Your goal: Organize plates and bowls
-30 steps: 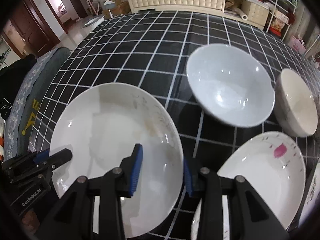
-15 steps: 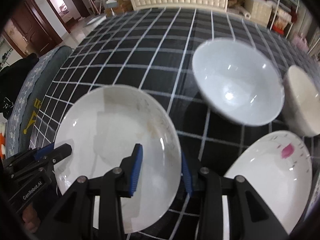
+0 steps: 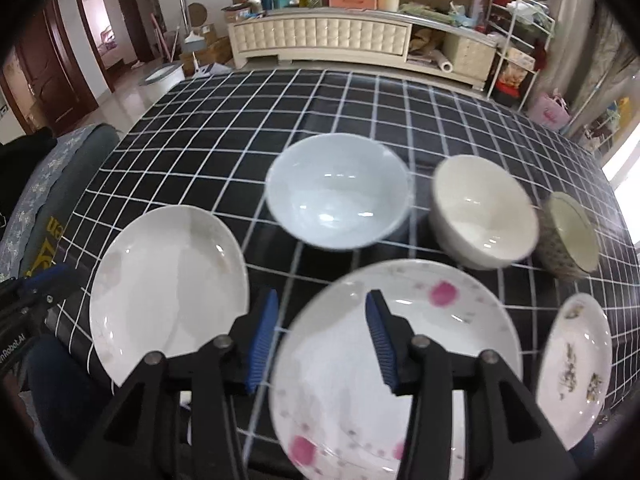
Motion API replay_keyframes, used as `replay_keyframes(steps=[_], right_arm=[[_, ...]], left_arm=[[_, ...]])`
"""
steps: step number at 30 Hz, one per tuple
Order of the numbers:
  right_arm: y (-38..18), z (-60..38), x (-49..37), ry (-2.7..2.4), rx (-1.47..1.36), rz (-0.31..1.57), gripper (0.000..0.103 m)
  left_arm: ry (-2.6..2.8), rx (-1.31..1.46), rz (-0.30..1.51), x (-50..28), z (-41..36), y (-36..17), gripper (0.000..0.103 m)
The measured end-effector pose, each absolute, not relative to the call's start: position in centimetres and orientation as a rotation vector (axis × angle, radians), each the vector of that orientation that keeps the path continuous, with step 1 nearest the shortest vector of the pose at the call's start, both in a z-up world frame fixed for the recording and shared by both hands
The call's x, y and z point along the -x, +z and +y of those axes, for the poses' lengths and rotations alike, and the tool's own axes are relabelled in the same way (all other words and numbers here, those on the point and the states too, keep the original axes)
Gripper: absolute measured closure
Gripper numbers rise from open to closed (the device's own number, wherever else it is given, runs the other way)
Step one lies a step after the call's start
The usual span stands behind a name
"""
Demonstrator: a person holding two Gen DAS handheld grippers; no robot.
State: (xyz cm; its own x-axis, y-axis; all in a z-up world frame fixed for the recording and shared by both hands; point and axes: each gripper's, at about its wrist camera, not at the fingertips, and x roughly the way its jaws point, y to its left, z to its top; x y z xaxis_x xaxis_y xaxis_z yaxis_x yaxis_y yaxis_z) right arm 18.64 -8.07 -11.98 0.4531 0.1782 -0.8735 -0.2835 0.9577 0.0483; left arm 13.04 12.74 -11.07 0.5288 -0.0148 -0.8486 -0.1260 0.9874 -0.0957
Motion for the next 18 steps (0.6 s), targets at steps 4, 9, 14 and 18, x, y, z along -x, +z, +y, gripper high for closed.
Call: replay_keyframes(steps=[4, 9, 14, 18], right_arm=[[-11.2, -10.8, -18.1, 0.266, 0.104, 1.047, 0.053], [-10.7, -15.4, -18.0, 0.213, 0.071, 1.053, 0.053], [-11.6, -18.9, -17.9, 0.182, 0.02, 1.079, 0.053], [-13.0, -20.8, -18.0, 0.185, -0.003, 1.113, 0.052]], left_arm=[[0.023, 0.148, 1.025, -13.3, 9.4, -10.8, 0.083], [-0.052, 0.141, 1.055, -13.4, 5.1, -10.7, 0.083], [-0.103, 0.096, 1.08, -14.7, 0.7, -11.5, 0.083], [-0.124, 0.079, 1.111, -15.5, -1.6, -12.6, 0.083]])
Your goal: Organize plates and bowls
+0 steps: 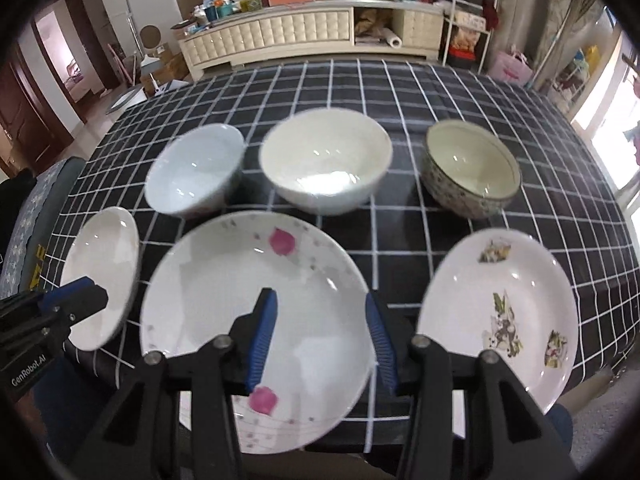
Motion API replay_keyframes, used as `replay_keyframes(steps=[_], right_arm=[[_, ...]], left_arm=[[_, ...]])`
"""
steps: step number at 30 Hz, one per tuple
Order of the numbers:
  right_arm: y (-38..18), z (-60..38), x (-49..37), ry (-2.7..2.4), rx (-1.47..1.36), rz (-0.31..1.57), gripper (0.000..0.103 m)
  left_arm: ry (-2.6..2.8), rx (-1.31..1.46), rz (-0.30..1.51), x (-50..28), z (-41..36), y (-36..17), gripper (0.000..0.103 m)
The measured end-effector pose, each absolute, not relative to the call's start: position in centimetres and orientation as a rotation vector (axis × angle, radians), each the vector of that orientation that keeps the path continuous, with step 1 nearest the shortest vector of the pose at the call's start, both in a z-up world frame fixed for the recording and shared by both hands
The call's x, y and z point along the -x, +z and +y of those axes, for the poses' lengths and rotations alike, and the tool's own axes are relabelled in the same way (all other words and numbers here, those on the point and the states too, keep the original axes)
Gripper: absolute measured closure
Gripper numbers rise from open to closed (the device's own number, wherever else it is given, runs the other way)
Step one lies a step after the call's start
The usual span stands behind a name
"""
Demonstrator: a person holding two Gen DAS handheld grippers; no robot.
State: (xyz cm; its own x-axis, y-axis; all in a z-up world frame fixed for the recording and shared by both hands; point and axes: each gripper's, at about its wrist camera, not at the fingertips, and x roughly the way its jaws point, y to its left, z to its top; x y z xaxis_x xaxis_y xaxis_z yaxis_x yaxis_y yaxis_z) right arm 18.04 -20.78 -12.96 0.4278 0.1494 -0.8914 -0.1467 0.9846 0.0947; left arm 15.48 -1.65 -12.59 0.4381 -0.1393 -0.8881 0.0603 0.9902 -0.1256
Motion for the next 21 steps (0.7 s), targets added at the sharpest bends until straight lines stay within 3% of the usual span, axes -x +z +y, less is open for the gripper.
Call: replay_keyframes(steps=[21], right_arm=[[-17.4, -23.0, -19.1, 0.223, -0.056, 1.22, 0.053]], left_arm=[[-0.141, 0.013, 1.216, -17.8, -4.6, -17.4, 0.083]])
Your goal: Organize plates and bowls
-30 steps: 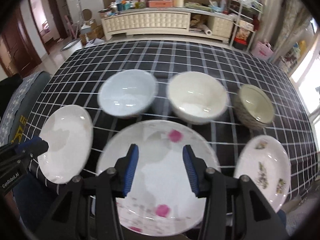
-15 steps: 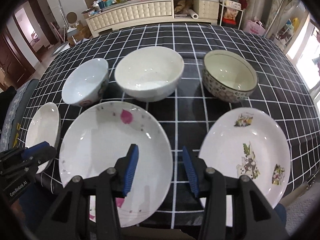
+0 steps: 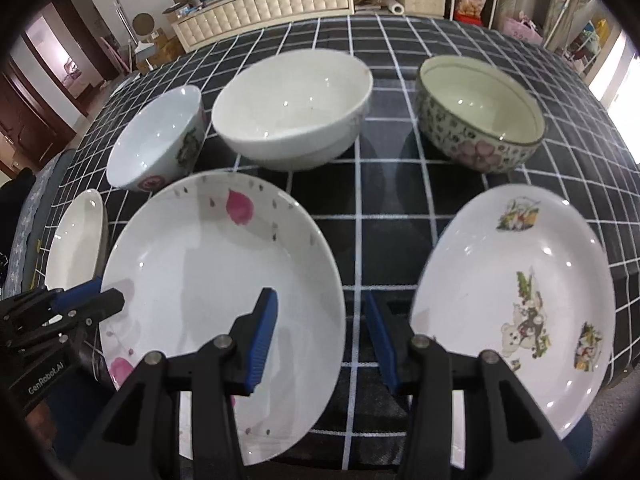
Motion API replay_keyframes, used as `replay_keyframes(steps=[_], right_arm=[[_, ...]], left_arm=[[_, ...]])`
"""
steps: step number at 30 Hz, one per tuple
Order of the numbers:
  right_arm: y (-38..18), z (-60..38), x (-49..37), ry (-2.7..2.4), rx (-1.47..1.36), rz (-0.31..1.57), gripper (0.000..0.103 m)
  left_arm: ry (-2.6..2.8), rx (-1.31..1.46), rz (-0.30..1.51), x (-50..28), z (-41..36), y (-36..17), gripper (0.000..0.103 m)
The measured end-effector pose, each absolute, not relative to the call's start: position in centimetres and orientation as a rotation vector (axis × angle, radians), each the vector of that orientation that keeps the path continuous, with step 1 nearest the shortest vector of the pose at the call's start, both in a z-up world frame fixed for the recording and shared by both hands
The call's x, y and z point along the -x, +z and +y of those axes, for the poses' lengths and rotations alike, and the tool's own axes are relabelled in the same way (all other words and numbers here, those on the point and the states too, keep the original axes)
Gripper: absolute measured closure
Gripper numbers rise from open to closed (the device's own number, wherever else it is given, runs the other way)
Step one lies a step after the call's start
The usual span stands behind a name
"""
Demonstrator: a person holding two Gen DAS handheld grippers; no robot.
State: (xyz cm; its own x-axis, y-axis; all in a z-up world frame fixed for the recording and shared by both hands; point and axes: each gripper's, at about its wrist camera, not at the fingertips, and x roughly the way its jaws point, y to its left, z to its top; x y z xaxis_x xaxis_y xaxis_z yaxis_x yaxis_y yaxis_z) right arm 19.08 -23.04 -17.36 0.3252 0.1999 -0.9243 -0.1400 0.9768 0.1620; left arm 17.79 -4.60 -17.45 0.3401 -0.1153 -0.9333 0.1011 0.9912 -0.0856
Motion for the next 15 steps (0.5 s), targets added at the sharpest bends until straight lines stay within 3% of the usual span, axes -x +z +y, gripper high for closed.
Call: replay_keyframes(steps=[5, 9, 15], right_arm=[[-17.8, -22.9, -18.6, 0.214, -0.048, 1.237, 0.054], [-18.2, -22.8, -18.1, 0.225, -0.084, 1.252, 0.064], [-18.0, -22.6, -17.6, 0.178, -0.081, 1.239, 0.066]], left_arm=[[-0.15, 0.028, 1.221, -17.6, -4.3, -17.9, 0.083], [-0.151, 0.012, 1.224, -17.6, -4.5, -18.3, 0.084], [-0.143, -0.026, 1.209, -17.3, -5.0, -18.3, 0.088]])
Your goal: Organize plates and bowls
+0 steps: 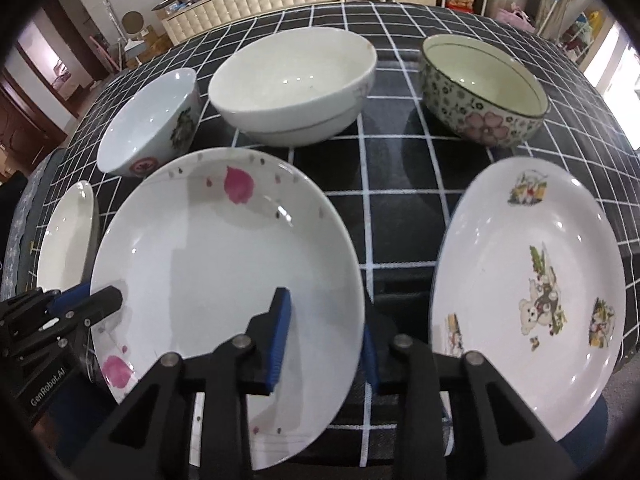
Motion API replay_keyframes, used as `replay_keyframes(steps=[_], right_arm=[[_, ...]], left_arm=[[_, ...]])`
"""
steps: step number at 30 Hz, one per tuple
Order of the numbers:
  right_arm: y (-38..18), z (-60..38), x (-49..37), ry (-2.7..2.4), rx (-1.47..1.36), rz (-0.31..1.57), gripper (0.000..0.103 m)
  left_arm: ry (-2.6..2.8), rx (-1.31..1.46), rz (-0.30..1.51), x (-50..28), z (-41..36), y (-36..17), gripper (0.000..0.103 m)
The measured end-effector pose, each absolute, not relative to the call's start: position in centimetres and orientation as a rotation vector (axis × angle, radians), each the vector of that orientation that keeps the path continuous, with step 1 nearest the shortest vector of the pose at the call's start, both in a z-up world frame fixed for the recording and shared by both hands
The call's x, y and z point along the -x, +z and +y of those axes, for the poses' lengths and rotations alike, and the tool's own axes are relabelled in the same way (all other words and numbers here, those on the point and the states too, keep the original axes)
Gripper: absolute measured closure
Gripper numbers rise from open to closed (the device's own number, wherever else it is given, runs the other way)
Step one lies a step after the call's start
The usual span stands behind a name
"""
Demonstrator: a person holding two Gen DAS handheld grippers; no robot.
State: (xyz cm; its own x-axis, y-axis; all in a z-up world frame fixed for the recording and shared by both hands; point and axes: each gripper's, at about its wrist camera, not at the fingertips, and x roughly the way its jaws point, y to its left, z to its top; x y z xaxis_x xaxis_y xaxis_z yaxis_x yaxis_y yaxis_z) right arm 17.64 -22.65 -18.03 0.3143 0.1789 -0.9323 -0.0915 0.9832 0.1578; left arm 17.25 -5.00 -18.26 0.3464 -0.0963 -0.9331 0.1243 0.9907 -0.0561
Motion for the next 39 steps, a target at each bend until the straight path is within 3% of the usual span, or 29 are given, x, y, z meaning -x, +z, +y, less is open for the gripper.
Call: replay_keyframes(steps=[22, 23, 24, 26, 29, 30, 39], right_arm=[[-13.7, -19.8, -16.6, 0.225, -0.11, 1.182, 0.067], [-13.5, -19.3, -16.6, 0.236, -0.104, 1.176, 0.067], [-13.3, -18.5, -16.6, 0.261, -0.102, 1.165, 0.068], [-12.7, -16.4, -16.7, 0.284, -0.074, 1.148, 0.068], [-12.5, -13.9, -17.4, 0.281, -0.05, 1.155, 0.079], [-13.0, -13.3, -18.1, 0.261, -0.054, 1.151, 0.088], [-13.9, -9.8, -18.8, 0.352, -0.061, 1.176, 0.09]], left_arm=[[-0.097, 0.012, 1.124, -15.0, 0.4, -13.5, 0.088], [-0.098, 0.014, 1.118, -14.6, 0.9, -13.3, 0.09], [-0.153, 0.052, 1.101, -14.4, 1.3, -12.8, 0.102], [-0.253, 0.11, 1.064, -13.4, 1.5, -11.0, 0.102], [-0.197, 0.047, 1.065, -13.6, 1.3, -10.6, 0.102], [-0.202, 0.075, 1.089, -13.9, 2.0, -11.2, 0.102], [-0.091, 0.199, 1.11, -14.4, 9.0, -13.4, 0.102]])
